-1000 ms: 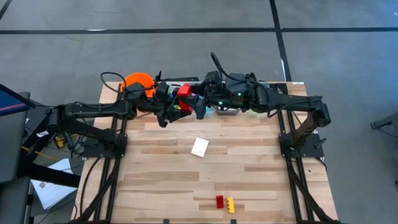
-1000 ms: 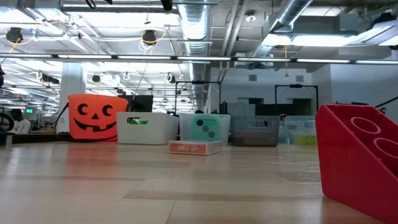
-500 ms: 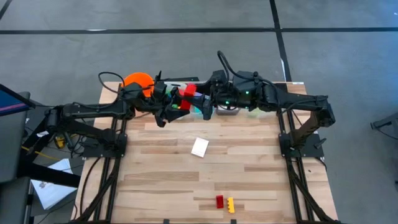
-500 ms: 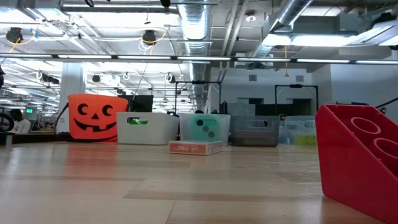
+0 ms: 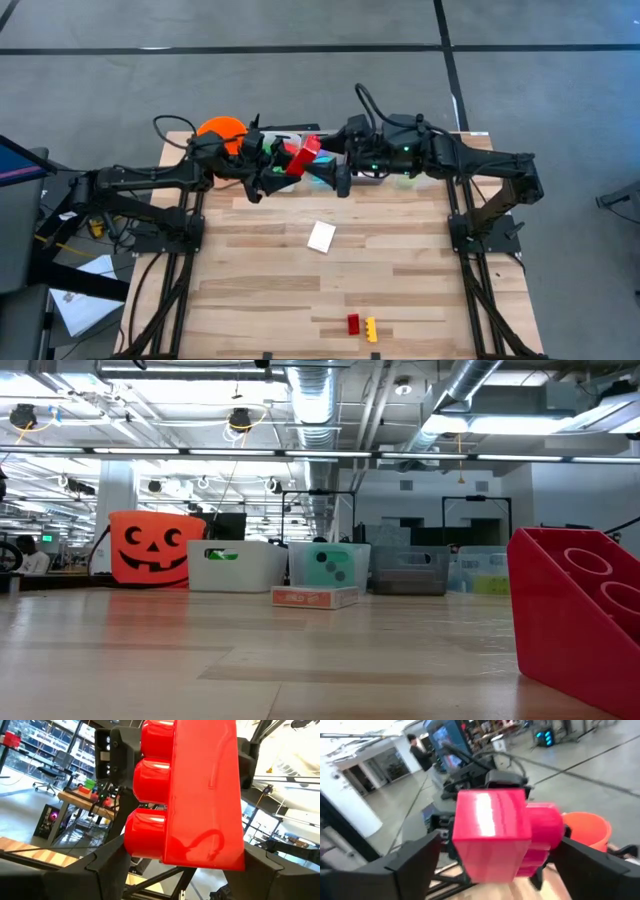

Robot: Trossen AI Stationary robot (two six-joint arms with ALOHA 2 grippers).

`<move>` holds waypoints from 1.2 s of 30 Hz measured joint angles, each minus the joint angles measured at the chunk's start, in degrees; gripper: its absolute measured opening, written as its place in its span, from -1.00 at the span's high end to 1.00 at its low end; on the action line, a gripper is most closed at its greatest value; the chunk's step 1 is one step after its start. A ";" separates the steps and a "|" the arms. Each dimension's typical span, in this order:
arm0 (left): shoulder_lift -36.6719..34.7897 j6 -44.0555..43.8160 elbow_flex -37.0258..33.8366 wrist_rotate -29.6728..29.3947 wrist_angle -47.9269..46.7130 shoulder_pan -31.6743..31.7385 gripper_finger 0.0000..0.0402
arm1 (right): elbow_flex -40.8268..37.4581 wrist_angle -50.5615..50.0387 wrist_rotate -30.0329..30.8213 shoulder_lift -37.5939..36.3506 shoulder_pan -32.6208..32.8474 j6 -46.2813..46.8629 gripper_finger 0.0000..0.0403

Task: Pick & Place Toys
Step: Put the 3 stud red game piece into the white bin

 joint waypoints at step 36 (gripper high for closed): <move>-7.64 -2.38 0.04 -21.91 -55.14 13.94 -0.32 | -0.27 -17.84 4.39 -3.62 -0.10 0.46 -0.94</move>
